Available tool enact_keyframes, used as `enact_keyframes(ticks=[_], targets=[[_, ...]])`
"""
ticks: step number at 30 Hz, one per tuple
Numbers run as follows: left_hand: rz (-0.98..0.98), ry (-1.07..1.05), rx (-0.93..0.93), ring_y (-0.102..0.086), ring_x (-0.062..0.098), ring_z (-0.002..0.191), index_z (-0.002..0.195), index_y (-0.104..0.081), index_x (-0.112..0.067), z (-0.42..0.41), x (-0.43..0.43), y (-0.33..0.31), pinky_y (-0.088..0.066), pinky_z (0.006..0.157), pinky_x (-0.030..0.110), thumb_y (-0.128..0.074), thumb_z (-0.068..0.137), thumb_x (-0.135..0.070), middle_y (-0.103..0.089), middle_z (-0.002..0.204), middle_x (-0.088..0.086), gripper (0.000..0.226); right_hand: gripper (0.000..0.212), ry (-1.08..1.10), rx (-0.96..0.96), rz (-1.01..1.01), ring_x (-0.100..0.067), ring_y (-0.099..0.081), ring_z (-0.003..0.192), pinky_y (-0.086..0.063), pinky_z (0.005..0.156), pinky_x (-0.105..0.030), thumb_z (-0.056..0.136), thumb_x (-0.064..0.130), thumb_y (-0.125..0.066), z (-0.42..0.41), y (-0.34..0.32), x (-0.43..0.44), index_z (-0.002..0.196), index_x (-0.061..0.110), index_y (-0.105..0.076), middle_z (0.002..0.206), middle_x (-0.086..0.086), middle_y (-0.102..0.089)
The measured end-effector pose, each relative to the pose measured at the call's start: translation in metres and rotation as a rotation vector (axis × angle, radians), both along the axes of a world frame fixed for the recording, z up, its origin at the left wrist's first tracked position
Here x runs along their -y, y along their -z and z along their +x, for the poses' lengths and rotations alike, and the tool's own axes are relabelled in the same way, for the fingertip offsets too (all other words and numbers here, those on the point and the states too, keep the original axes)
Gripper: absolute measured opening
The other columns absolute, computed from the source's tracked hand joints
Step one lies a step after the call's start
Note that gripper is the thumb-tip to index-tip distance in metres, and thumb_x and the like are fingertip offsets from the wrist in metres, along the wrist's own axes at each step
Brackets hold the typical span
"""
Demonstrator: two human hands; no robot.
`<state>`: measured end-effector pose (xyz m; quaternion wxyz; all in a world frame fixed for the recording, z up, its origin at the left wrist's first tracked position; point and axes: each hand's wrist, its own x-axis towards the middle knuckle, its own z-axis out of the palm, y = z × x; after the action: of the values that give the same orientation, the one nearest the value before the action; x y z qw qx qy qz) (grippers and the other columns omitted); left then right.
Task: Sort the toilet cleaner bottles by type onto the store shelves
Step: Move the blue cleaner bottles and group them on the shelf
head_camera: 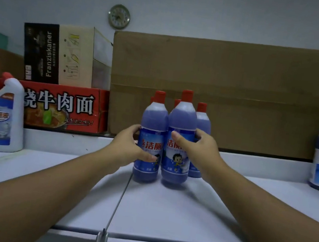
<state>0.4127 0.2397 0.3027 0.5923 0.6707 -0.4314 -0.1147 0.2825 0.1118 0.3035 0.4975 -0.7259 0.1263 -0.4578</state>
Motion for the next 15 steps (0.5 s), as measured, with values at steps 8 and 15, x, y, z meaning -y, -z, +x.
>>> enact_keyframes(ticks=[8, 15], targets=[[-0.074, 0.020, -0.068, -0.060, 0.020, 0.108, 0.129, -0.046, -0.024, 0.022, 0.014, 0.020, -0.053, 0.092, 0.044, -0.082, 0.065, 0.002, -0.057, 0.118, -0.003, 0.078, 0.027, 0.021, -0.031, -0.037, -0.009, -0.066, 0.089, -0.056, 0.075, -0.031, 0.078, 0.029, -0.073, 0.015, 0.015, 0.009, 0.102, 0.027, -0.062, 0.094, 0.009, -0.069], [-0.038, 0.041, 0.044, -0.060, 0.017, 0.108, 0.135, -0.039, -0.027, 0.031, 0.018, 0.029, -0.052, 0.079, 0.026, -0.079, 0.072, -0.006, -0.054, 0.129, -0.003, 0.077, 0.026, 0.170, -0.105, -0.230, -0.001, -0.061, 0.082, -0.049, 0.066, -0.019, 0.079, 0.035, -0.071, 0.020, 0.018, 0.015, 0.100, 0.028, -0.058, 0.088, 0.014, -0.064]])
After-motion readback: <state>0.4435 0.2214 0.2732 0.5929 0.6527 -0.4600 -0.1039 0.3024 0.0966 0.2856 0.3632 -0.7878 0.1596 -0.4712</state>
